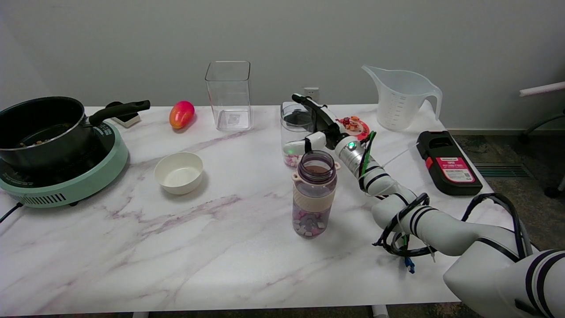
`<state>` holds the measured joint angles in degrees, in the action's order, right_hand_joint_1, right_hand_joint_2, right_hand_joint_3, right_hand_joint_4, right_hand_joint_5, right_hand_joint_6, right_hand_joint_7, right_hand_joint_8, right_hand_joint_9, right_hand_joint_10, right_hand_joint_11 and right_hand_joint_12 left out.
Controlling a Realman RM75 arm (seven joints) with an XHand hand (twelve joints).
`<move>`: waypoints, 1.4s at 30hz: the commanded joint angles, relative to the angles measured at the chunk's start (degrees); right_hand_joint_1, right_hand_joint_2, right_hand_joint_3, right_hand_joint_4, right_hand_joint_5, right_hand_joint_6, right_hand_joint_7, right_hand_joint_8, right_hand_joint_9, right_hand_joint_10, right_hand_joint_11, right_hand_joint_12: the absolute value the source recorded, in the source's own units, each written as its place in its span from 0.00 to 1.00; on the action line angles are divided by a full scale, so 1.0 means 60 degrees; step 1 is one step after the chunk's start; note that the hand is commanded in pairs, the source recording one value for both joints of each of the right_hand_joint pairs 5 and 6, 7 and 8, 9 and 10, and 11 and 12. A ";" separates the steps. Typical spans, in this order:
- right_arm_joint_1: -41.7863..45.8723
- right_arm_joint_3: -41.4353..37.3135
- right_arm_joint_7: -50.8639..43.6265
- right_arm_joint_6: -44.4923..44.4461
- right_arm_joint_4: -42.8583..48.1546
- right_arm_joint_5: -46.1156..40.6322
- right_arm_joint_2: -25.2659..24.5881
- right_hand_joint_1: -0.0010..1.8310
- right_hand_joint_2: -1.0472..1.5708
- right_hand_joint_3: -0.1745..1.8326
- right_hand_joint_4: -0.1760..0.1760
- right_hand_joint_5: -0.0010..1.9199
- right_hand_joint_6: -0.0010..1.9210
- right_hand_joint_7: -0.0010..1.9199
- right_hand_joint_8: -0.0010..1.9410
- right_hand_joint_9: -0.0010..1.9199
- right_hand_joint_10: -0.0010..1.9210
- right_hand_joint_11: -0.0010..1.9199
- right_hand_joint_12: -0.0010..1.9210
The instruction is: Pick up the measuring cup.
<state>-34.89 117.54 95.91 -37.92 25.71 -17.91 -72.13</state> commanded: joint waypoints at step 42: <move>0.0254 -0.0519 -0.0014 -0.0215 0.0806 -0.0041 0.0946 0.82 0.49 0.56 0.50 0.62 0.62 0.65 0.64 0.60 0.60 0.48 0.48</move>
<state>-34.76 117.10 95.81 -37.62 26.13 -18.19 -69.74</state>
